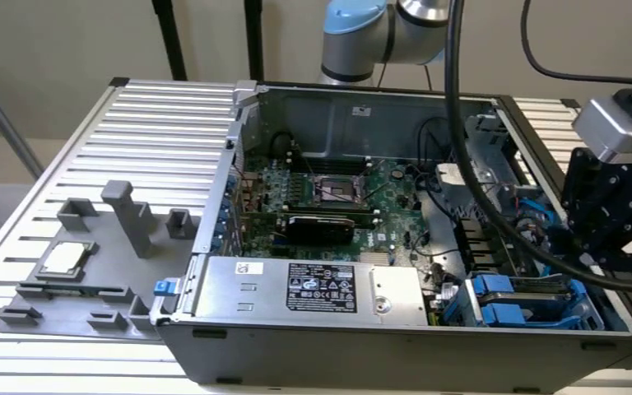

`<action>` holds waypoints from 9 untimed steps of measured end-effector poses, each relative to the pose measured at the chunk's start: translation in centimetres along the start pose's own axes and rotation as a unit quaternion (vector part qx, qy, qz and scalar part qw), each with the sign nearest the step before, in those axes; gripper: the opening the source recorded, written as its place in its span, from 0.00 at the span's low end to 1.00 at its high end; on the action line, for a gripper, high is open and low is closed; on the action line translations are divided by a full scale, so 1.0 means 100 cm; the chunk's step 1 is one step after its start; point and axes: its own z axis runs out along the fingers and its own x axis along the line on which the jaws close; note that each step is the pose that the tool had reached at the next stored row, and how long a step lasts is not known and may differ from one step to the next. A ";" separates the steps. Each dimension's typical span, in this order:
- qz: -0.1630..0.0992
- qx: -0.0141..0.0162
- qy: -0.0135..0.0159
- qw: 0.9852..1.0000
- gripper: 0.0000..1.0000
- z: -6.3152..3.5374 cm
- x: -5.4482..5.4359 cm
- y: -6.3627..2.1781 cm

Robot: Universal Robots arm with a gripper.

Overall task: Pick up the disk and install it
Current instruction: 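Insert the first disk wire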

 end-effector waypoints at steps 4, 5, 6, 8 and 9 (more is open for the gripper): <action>-0.001 0.000 0.000 1.000 0.00 0.0055 -0.004 0.0046; -0.001 0.000 0.001 1.000 0.00 0.0067 -0.006 0.0049; -0.001 0.000 0.001 1.000 0.00 0.0077 -0.009 0.0049; -0.002 0.000 0.002 1.000 1.00 0.0091 -0.014 0.0053; -0.002 0.000 0.002 1.000 1.00 0.0094 -0.016 0.0057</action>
